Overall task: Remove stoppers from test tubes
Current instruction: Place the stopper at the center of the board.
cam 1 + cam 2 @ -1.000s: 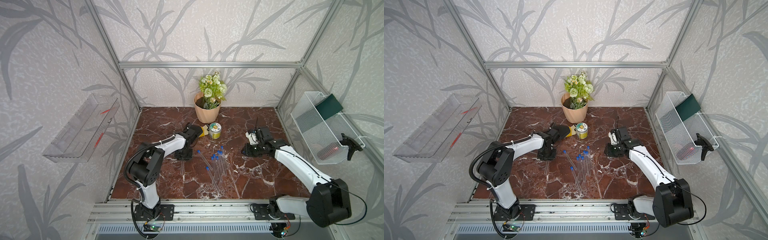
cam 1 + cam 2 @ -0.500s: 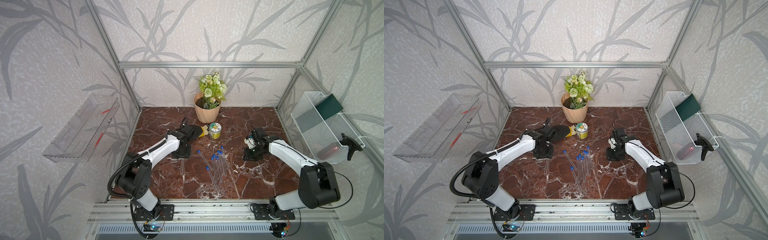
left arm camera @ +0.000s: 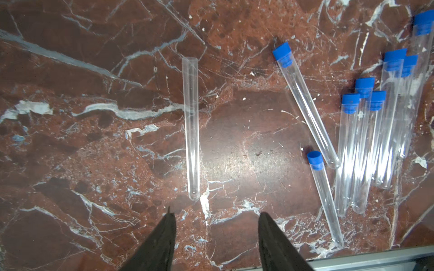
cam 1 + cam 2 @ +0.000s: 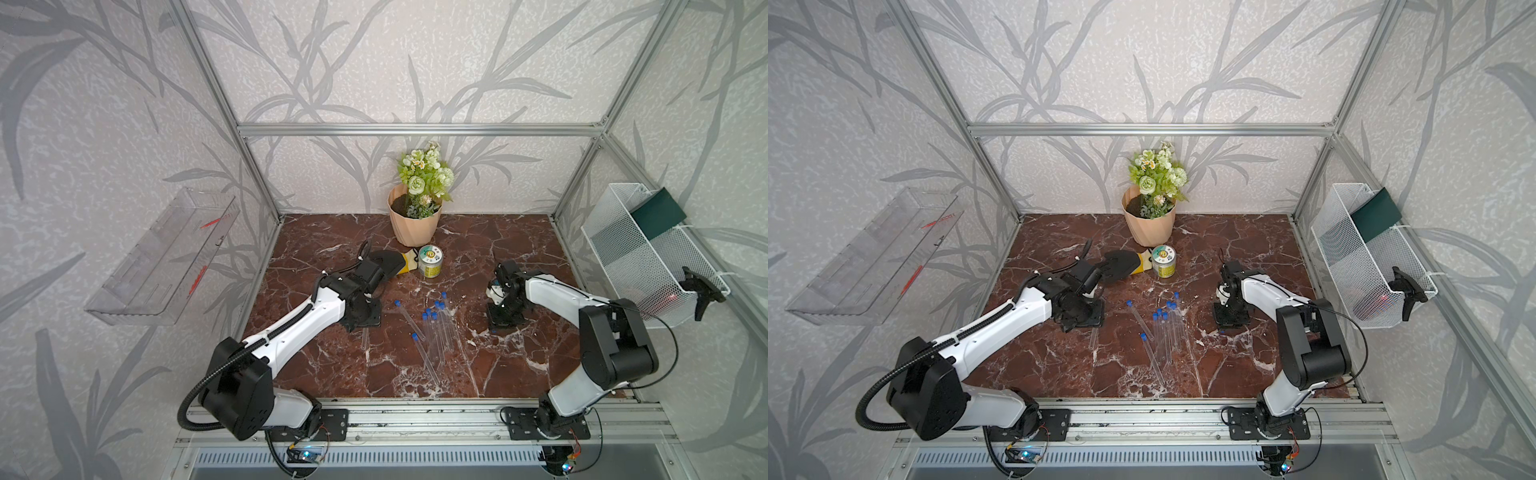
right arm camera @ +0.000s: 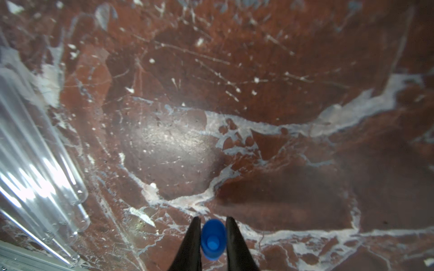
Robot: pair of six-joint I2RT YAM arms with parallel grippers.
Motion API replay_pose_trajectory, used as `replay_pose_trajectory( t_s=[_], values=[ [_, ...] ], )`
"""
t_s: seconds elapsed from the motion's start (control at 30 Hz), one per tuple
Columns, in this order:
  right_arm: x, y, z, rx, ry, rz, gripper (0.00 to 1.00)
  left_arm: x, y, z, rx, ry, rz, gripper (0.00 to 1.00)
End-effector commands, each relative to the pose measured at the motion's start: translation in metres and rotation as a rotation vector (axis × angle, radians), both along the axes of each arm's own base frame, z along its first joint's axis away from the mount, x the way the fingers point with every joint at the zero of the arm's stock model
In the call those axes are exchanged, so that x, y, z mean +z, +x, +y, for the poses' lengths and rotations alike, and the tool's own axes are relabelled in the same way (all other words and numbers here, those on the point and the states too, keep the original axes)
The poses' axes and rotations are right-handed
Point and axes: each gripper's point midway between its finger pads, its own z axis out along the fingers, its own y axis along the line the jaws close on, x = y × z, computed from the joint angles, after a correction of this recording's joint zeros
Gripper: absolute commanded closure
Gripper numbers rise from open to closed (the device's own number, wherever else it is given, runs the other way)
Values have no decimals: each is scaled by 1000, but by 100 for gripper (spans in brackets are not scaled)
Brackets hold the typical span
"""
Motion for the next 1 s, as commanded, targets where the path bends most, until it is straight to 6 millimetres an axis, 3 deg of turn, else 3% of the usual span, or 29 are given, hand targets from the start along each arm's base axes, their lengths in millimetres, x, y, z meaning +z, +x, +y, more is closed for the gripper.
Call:
replay_pose_trajectory(
  t_s=[0.0,0.2,0.4,0.8,0.97],
  values=[
    [-5,10,-3,-2,-27,-6,78,2,-12,-3,13,-19,12,42],
    [-16,8,-7,-4,-51,17,77,1,-18,-12,3,-26,8,40],
    [-10,11,-6,-9,-43,-3,70,0,-22,-19,-4,-26,13,39],
    [40,16,2,-1,28,-152,49,-2,-29,-40,5,-15,22,39],
    [61,9,12,7,105,-212,41,-6,-34,-58,15,-11,24,39]
  ],
)
